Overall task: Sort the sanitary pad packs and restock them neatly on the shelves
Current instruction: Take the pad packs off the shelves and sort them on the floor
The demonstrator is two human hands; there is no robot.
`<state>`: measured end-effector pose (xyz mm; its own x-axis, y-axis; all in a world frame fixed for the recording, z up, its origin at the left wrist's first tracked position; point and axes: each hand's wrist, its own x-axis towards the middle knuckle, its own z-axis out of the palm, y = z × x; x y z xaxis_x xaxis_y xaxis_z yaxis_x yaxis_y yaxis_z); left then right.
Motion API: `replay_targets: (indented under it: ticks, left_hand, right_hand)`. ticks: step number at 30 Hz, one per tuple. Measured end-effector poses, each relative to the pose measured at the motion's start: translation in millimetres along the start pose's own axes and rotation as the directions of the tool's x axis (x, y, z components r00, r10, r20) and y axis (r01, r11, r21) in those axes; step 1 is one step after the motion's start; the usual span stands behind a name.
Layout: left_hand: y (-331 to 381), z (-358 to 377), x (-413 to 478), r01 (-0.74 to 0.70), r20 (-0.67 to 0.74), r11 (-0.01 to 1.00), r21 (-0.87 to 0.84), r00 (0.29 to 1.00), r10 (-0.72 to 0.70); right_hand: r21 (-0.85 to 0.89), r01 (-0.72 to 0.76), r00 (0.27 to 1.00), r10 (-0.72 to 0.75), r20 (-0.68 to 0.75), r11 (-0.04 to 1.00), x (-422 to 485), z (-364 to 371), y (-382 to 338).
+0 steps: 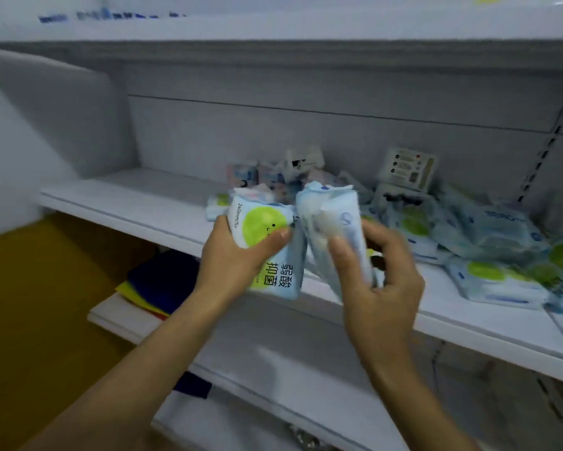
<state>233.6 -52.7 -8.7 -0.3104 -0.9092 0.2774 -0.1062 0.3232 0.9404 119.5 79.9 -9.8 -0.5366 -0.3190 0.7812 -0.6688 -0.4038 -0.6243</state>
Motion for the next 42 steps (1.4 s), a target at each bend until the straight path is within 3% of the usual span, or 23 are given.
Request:
replay_targets:
  ticks: [2,4,7,8,9,11,12,14,18,20,22,24,27,29,31,34,38,42]
  left_hand:
    - [-24,-51,-11,0.012,-0.043,1.0,0.026,0.999,-0.011]
    - [-44,-104,-27,0.029,-0.102,0.998,0.057,0.995,-0.023]
    - [-63,-177,-55,0.059,-0.221,0.996,0.068,0.974,-0.043]
    - [-68,-196,-62,0.055,-0.254,0.997,0.055,0.966,-0.039]
    - [-71,-214,-68,0.055,-0.298,0.997,0.049,0.954,-0.038]
    - [-75,-242,-77,0.061,-0.39,0.998,0.026,0.92,-0.047]
    - [-80,-255,-78,0.054,-0.419,0.998,0.013,0.907,-0.044]
    - [-90,-276,-81,0.053,-0.458,0.998,-0.035,0.887,-0.063]
    - [-125,-314,-78,0.107,-0.489,0.965,-0.239,0.845,-0.215]
    - [-150,-327,-74,0.153,-0.466,0.946,-0.284,0.841,-0.275]
    - [-177,-335,-64,0.203,-0.42,0.928,-0.314,0.846,-0.328]
    - [-203,-340,-50,0.269,-0.36,0.9,-0.342,0.847,-0.39]
    - [-246,-346,-20,0.329,-0.278,0.866,-0.377,0.851,-0.445]
    - [-279,-355,-2,0.362,-0.281,0.851,-0.381,0.831,-0.48]
    - [-318,-366,16,0.417,-0.304,0.825,-0.383,0.786,-0.538]
    - [-389,-374,28,0.523,-0.329,0.745,-0.414,0.677,-0.658]
    - [-493,-368,20,0.616,-0.361,0.67,-0.415,0.565,-0.742]
    - [-615,-351,3,0.719,-0.189,0.511,-0.472,0.484,-0.855]
  right_hand:
    - [0.092,0.015,0.979,-0.034,0.203,0.996,-40,52,-31]
    - [0.162,0.014,0.953,-0.062,0.296,0.987,-73,95,-51]
    - [0.145,-0.148,0.923,0.084,0.376,0.978,-101,147,-76]
    - [0.123,-0.294,0.864,0.209,0.458,0.948,-108,161,-82]
    - [0.099,-0.456,0.761,0.33,0.558,0.885,-112,175,-87]
    - [0.084,-0.669,0.542,0.408,0.735,0.738,-121,198,-89]
    - [0.084,-0.701,0.504,0.409,0.761,0.708,-126,208,-86]
    - [0.097,-0.74,0.501,0.449,0.74,0.665,-138,226,-77]
    - [0.156,-0.862,0.46,0.614,0.641,0.483,-156,261,-44]
    - [0.116,-0.852,0.476,0.664,0.577,0.511,-163,283,-22]
    - [0.036,-0.808,0.487,0.633,0.602,0.588,-178,313,-2]
    - [-0.046,-0.777,0.45,0.604,0.658,0.628,-196,347,10]
    - [-0.094,-0.788,0.345,0.562,0.751,0.609,-220,403,22]
    - [-0.16,-0.817,0.201,0.533,0.822,0.554,-231,436,31]
    - [-0.219,-0.839,0.075,0.503,0.861,0.499,-243,463,48]
    - [-0.351,-0.778,-0.039,0.519,0.854,0.52,-277,496,91]
    - [-0.498,-0.606,-0.042,0.6,0.799,0.621,-349,529,159]
    - [-0.542,-0.609,-0.117,0.61,0.784,0.579,-435,545,238]
